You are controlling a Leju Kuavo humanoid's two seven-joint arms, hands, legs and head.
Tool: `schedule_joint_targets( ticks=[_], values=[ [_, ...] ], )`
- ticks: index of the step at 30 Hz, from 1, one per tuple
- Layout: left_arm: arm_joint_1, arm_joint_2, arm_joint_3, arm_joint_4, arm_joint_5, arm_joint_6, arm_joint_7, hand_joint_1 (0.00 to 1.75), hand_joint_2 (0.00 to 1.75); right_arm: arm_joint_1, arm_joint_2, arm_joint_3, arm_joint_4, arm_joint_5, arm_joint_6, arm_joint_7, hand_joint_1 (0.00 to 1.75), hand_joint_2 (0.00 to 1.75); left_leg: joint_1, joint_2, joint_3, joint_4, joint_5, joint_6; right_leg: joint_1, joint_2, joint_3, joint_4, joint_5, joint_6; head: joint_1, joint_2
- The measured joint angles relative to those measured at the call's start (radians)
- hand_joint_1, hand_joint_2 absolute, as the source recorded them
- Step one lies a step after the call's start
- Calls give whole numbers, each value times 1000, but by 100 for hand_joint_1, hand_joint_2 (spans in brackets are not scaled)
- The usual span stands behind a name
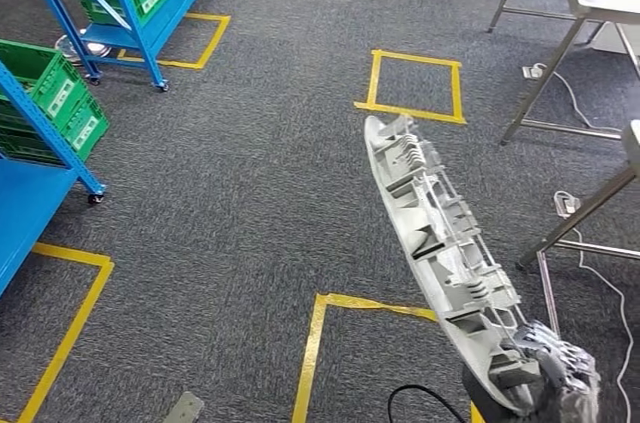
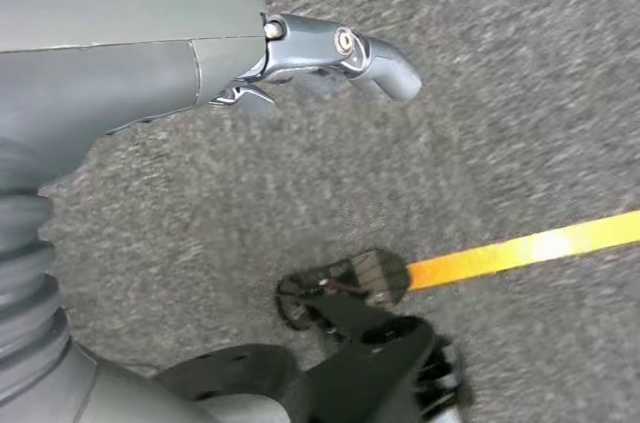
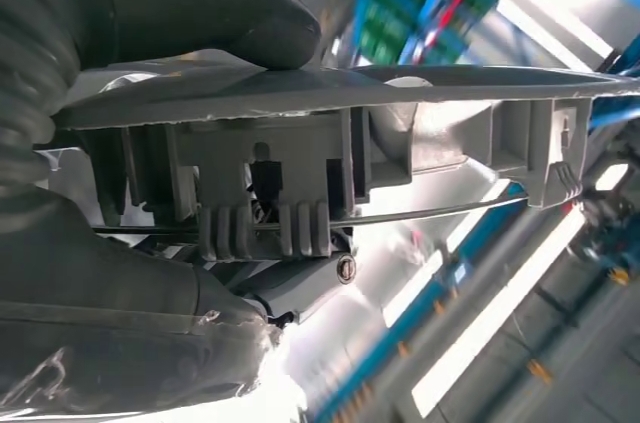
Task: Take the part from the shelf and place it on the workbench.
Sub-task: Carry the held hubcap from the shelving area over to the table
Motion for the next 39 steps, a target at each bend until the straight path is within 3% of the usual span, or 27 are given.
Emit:
schedule_joint_targets(
  ticks=[2, 3, 4, 5, 7, 8, 9, 11, 13, 15, 17, 18, 19, 20, 22, 24, 26, 28, 29, 31, 32, 33, 34, 35, 36, 37, 39],
  values=[
    [2, 0, 1, 0, 0, 1, 0, 0, 175, 0, 1, -11, -6, 110, -66, 25, 175, 175, -3, 26, 0, 0, 0, 6, -5, -54, -60, 125, -59, 14, 7, 0],
    [4, 1, 1, 0, 0, 1, 0, 0, 175, 1, 1, -15, -8, 158, -95, 37, 175, 175, -4, 40, 0, 0, -1, 7, -11, -64, -90, 188, -82, 19, 7, 0],
    [6, 1, 1, 0, 1, 1, 0, 0, 175, 2, 1, -19, -10, 190, -117, 46, 175, 175, -5, 54, 1, 0, -1, 7, -15, -68, -108, 226, -90, 23, 7, 0],
    [6, 2, 2, 0, 1, 1, 0, 0, 175, 3, 1, -23, -11, 205, -130, 51, 175, 175, -5, 68, 2, 0, -2, 6, -19, -71, -109, 227, -79, 25, 7, 0],
    [4, 3, 2, 0, 2, 1, 0, 0, 175, 4, 1, -30, -15, 214, -139, 56, 175, 175, -5, 91, 7, 0, -5, 2, -24, -88, -50, 117, -15, 28, 7, 0],
    [4, 3, 2, 0, 3, 1, 0, 0, 175, 4, 1, -32, -17, 215, -140, 57, 175, 175, -7, 101, 9, 0, -8, -2, -22, -111, -13, 47, 10, 28, 7, 0],
    [3, 4, 2, 0, 3, 1, 0, 0, 175, 4, 1, -34, -18, 216, -140, 58, 175, 175, -9, 109, 11, 1, -10, -6, -19, -128, 16, -8, 27, 25, 7, 0],
    [3, 4, 2, 0, 4, 1, 0, 0, 175, 5, 1, -35, -20, 218, -140, 59, 175, 175, -13, 125, 11, 0, -10, -16, -9, -142, 29, -45, 30, 14, 5, 0],
    [2, 2, 3, 0, 4, 1, 0, 0, 175, 10, 1, -37, -24, 220, -140, 59, 175, 175, -9, 139, 11, -3, -11, -28, -6, -118, 23, -52, 37, -4, 5, 0],
    [0, -1, 3, 0, 3, 1, 0, 0, 175, 13, 1, -39, -29, 221, -141, 59, 175, 175, -5, 109, -4, 28, -37, -35, -6, -96, 24, -61, 44, -19, 3, 0],
    [1, -3, 3, 0, 2, 1, -1, 0, 175, 11, 1, -39, -32, 222, -142, 59, 175, 175, -7, 59, -58, 135, -92, -33, -7, -74, 23, -65, 49, -29, -3, 0],
    [3, -3, 3, 0, 1, 1, -1, 0, 175, 11, 1, -39, -32, 223, -142, 59, 175, 175, -10, 45, -94, 201, -117, -31, -7, -61, 21, -65, 50, -32, -6, 0],
    [6, -2, 4, 0, 2, 1, -1, 0, 175, 10, 1, -39, -32, 224, -142, 59, 175, 175, -12, 38, -122, 249, -128, -29, -6, -47, 21, -65, 51, -34, -8, 0],
    [8, -2, 4, 0, 2, 1, -1, 0, 175, 11, 1, -40, -32, 227, -142, 61, 175, 175, -15, 34, -139, 270, -120, -26, -5, -32, 21, -65, 51, -34, -7, 0],
    [7, -1, 5, 0, 2, 2, -1, 0, 175, 12, 1, -40, -32, 258, -146, 72, 175, 175, -17, 25, -124, 213, -56, -21, -5, -3, 24, -64, 51, -34, -7, 0],
    [6, 1, 6, 0, -2, 3, -1, 0, 175, 13, 1, -43, -32, 333, -154, 87, 175, 175, -12, -20, -76, 92, 15, -15, -6, 22, 20, -58, 49, -31, -7, 0],
    [5, 2, 7, 0, -6, 3, 0, 0, 175, 16, 2, -53, -35, 429, -162, 97, 175, 175, -9, -58, -48, 19, 33, -13, -8, 44, 7, -49, 48, -23, -6, 0],
    [6, 1, 8, 0, -9, 2, 1, 0, 175, 23, 6, -65, -41, 505, -166, 107, 175, 175, -9, -45, -43, 4, 27, -9, -13, 63, -6, -48, 50, -13, -6, 0],
    [6, 1, 8, 0, -10, 2, 1, 0, 175, 27, 9, -71, -45, 533, -166, 113, 175, 175, -9, -34, -40, -1, 28, -5, -11, 51, -11, -44, 47, -8, -5, 0],
    [4, 1, 8, 0, -11, 0, 1, 0, 175, 32, 13, -83, -50, 583, -167, 126, 175, 175, -6, -9, -33, -9, 28, 4, -9, -5, -40, 11, 16, 5, -1, 0],
    [4, 2, 8, 0, -12, 0, 1, 0, 175, 32, 15, -88, -52, 605, -167, 132, 175, 175, -7, 4, -29, -10, 26, 6, -8, -37, -67, 68, -10, 11, 0, 0],
    [6, 2, 8, 0, -12, 0, 1, 0, 175, 33, 17, -93, -53, 627, -167, 139, 175, 175, -8, 18, -25, -10, 23, 8, -12, -55, -102, 136, -38, 17, 1, 0],
    [7, 3, 8, 0, -13, -1, 1, 0, 175, 34, 18, -97, -55, 649, -167, 146, 175, 175, -8, 33, -21, -10, 19, 8, -16, -64, -133, 194, -55, 21, 1, 0],
    [7, 4, 9, 0, -15, -1, 1, 0, 175, 36, 20, -102, -58, 669, -167, 153, 175, 175, -8, 48, -16, -10, 14, 7, -20, -69, -151, 225, -56, 24, 1, 0],
    [7, 5, 9, 0, -17, -2, 1, 0, 175, 39, 22, -107, -61, 686, -167, 161, 175, 175, -7, 61, -11, -10, 9, 5, -25, -73, -151, 218, -38, 28, 1, 0],
    [6, 6, 9, 0, -20, -3, 2, 0, 175, 43, 24, -113, -64, 701, -167, 167, 175, 175, -6, 73, -3, -10, 3, 2, -29, -80, -130, 171, -4, 31, 1, 0],
    [5, 7, 9, 0, -24, -5, 2, 0, 175, 49, 27, -122, -70, 723, -167, 180, 175, 175, -8, 91, 12, -9, -11, -10, -28, -118, -65, 40, 59, 36, 2, 0]
  ],
)
